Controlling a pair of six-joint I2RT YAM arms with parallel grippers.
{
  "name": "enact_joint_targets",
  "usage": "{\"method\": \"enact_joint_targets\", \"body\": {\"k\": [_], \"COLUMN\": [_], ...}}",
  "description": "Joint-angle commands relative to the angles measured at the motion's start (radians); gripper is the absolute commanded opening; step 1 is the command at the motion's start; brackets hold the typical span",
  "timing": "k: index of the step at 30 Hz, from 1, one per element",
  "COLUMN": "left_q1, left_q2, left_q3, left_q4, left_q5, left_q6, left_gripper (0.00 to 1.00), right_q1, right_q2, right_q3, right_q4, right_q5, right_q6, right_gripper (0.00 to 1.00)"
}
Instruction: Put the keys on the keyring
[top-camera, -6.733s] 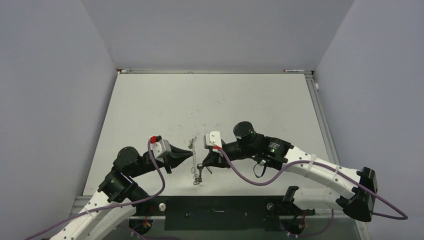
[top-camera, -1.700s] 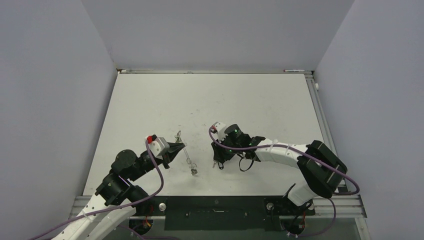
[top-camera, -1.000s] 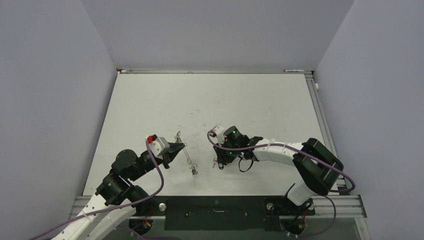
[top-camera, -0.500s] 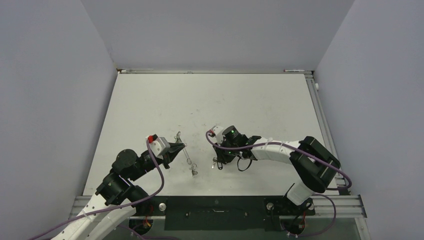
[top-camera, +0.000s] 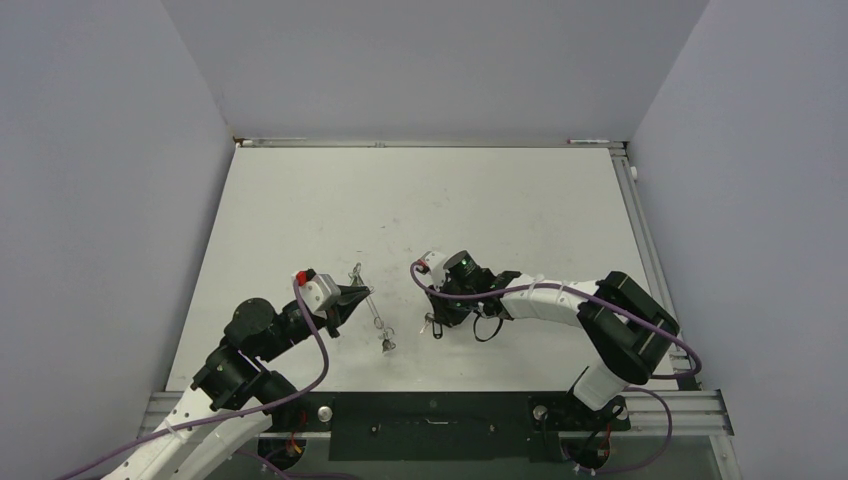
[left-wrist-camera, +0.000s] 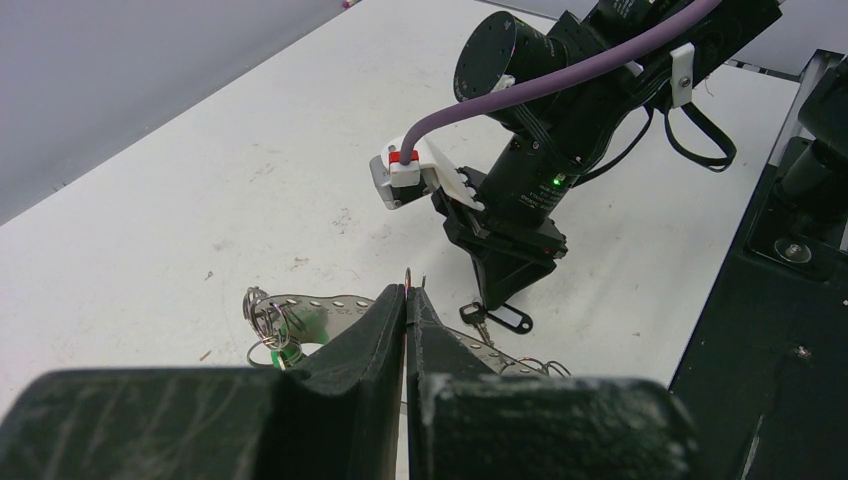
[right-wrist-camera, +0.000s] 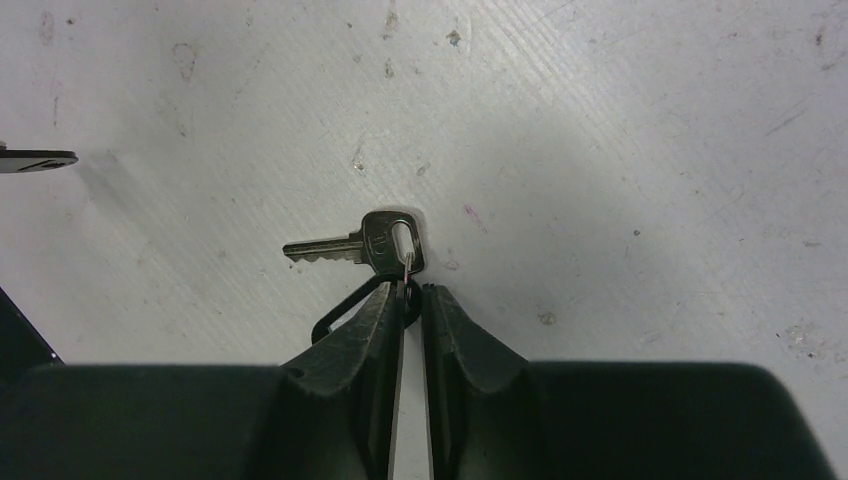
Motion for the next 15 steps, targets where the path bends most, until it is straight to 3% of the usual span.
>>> {"method": "enact_joint_targets", "body": {"k": [1, 3, 15], "left_q1": [0.005, 0.005, 0.006], "left_q2": [0.001, 0.0, -0.001], "left_q3": [0.036, 0.036, 0.036], "left_q4": [0.046, 0.046, 0.045], "left_q5": [0.01, 0.01, 0.009], "left_q6": [0.006, 0.006, 0.007], "left_gripper": [0.0, 0.0, 0.0], "right_q1": [0.007, 0.007, 0.096], "right_q2": [0.007, 0.008, -0.123], "right_q3": [0.035, 0.034, 0.028], "right_q4": [0.032, 0.032, 0.041], "right_q5": [0.013, 0.013, 0.117], "right_q6": [-0.014, -0.017, -0.099], "right_gripper": [0.11, 0.06, 0.05]}}
